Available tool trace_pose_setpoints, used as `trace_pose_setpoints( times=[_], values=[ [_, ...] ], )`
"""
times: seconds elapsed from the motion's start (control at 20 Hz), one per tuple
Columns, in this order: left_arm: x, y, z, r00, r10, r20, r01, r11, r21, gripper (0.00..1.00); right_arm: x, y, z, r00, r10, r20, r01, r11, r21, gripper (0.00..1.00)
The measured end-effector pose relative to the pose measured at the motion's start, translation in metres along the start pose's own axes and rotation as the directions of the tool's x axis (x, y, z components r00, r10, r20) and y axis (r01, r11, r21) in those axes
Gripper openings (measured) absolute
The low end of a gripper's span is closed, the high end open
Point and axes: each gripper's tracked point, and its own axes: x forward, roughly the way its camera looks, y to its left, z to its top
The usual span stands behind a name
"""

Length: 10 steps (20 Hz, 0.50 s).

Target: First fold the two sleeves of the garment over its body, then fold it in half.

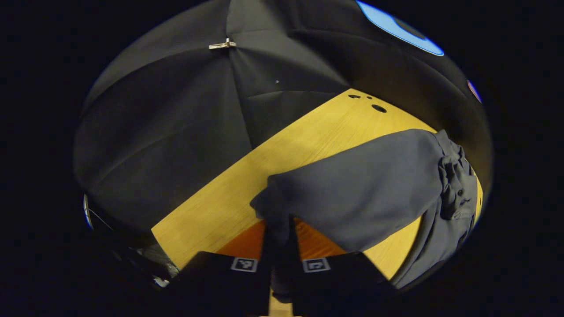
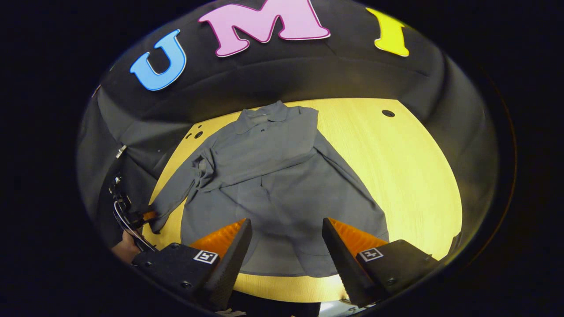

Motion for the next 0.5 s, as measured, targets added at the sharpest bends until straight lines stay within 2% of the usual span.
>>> trace_pose_setpoints(
  times=[0.05, 0.1, 0.3, 0.5],
  values=[
    [-0.001, -0.001, 0.0, 1.0, -0.002, 0.001, 0.002, 1.0, 0.009, 0.17, 0.001, -0.002, -0.001, 1.0, 0.003, -0.001, -0.003, 1.0, 0.011, 0.99],
    [-0.001, 0.0, 0.001, 1.0, -0.007, -0.005, 0.007, 1.0, 0.011, 0.11, 0.001, -0.003, -0.002, 1.0, 0.005, -0.004, -0.005, 1.0, 0.016, 0.99],
    [-0.003, 0.0, 0.004, 0.999, -0.022, -0.041, 0.022, 1.0, -0.001, 0.06, 0.002, -0.017, -0.005, 1.0, -0.004, -0.009, 0.004, 1.0, 0.014, 0.99],
    [-0.027, -0.013, 0.032, 0.997, -0.074, 0.033, 0.075, 0.996, -0.054, 0.05, 0.005, -0.028, -0.008, 1.0, -0.01, -0.012, 0.01, 0.999, 0.043, 0.99]
  ],
)
